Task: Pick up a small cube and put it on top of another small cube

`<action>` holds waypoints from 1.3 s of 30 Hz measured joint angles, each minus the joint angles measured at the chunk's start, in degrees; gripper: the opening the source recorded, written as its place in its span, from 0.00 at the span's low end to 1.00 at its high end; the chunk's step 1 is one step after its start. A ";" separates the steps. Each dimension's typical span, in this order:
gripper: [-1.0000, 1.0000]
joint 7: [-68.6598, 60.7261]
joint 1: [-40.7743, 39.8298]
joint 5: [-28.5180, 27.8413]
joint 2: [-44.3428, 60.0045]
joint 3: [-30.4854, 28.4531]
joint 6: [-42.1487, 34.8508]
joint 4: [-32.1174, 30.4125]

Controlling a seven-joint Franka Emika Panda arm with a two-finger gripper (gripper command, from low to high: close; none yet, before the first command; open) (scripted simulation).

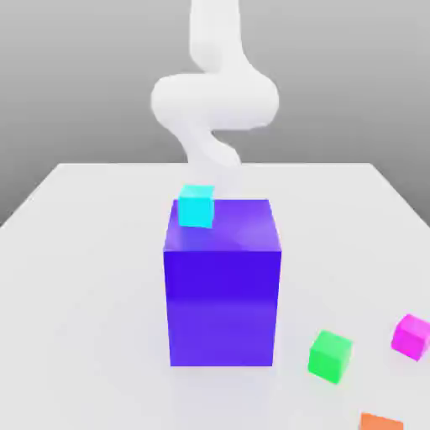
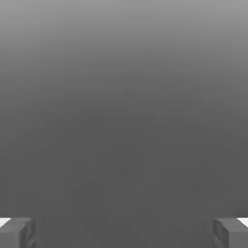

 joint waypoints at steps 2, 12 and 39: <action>0.50 -1.63 2.75 1.99 4.38 0.30 1.71 -0.76; 0.50 -7.04 13.55 8.28 24.98 5.51 9.72 -4.31; 0.00 6.85 32.87 -12.81 65.14 6.49 30.77 -7.77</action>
